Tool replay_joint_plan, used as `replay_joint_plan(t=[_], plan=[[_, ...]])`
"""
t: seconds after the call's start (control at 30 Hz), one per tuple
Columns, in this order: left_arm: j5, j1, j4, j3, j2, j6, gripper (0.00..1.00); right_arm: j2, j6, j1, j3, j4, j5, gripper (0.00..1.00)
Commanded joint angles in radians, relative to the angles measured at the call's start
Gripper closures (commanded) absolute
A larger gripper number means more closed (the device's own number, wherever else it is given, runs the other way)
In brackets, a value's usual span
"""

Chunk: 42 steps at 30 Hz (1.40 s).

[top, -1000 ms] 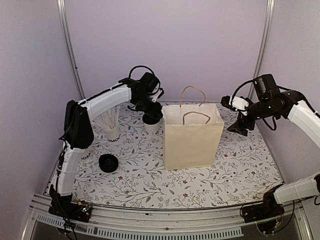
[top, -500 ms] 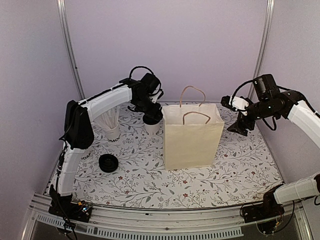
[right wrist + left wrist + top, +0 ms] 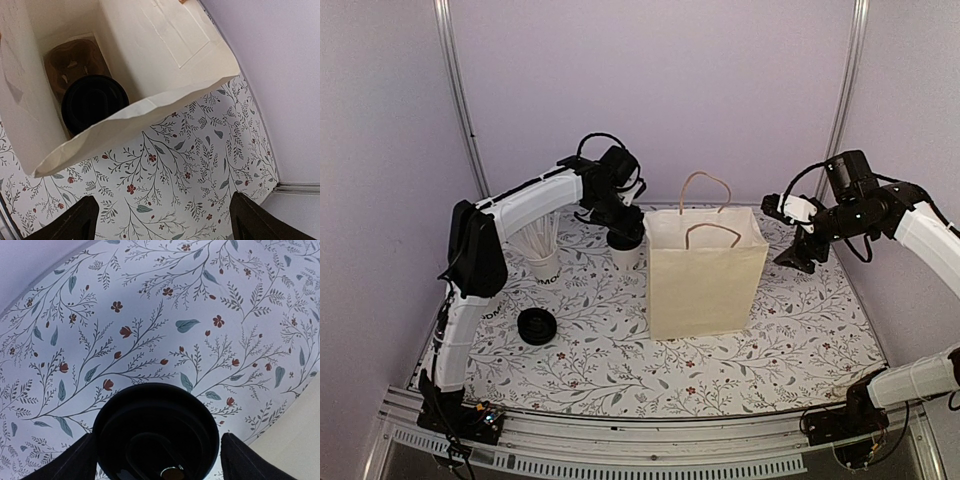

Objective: Pack the takeout coffee

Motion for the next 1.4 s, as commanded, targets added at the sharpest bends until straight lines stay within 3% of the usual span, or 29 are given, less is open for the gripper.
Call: replay_joint_plan(t=[0.0, 0.2, 0.47, 0.6, 0.87, 1.1, 1.37], plan=[[-0.003, 0.008, -0.013, -0.012, 0.006, -0.002, 0.13, -0.019, 0.014, -0.010, -0.016, 0.012, -0.010, 0.06], [-0.009, 0.008, -0.017, -0.015, 0.001, -0.001, 0.12, -0.027, 0.014, -0.013, -0.017, 0.011, -0.014, 0.06], [0.021, 0.008, -0.025, -0.020, -0.011, -0.003, 0.24, -0.034, 0.017, -0.018, -0.023, 0.011, -0.018, 0.06], [0.032, 0.005, -0.052, -0.051, -0.090, -0.002, 0.26, -0.045, 0.017, -0.022, -0.026, 0.005, -0.020, 0.06], [0.038, -0.026, -0.040, -0.386, -0.396, -0.001, 0.26, -0.076, 0.017, -0.030, -0.046, 0.008, -0.035, 0.06], [0.053, -0.144, 0.023, -0.677, -0.623, -0.030, 0.26, -0.087, 0.041, -0.035, -0.051, 0.042, -0.074, 0.06], [0.008, -0.281, 0.118, -0.875, -0.751, -0.089, 0.26, -0.129, 0.213, -0.036, -0.181, 0.311, -0.103, 0.05]])
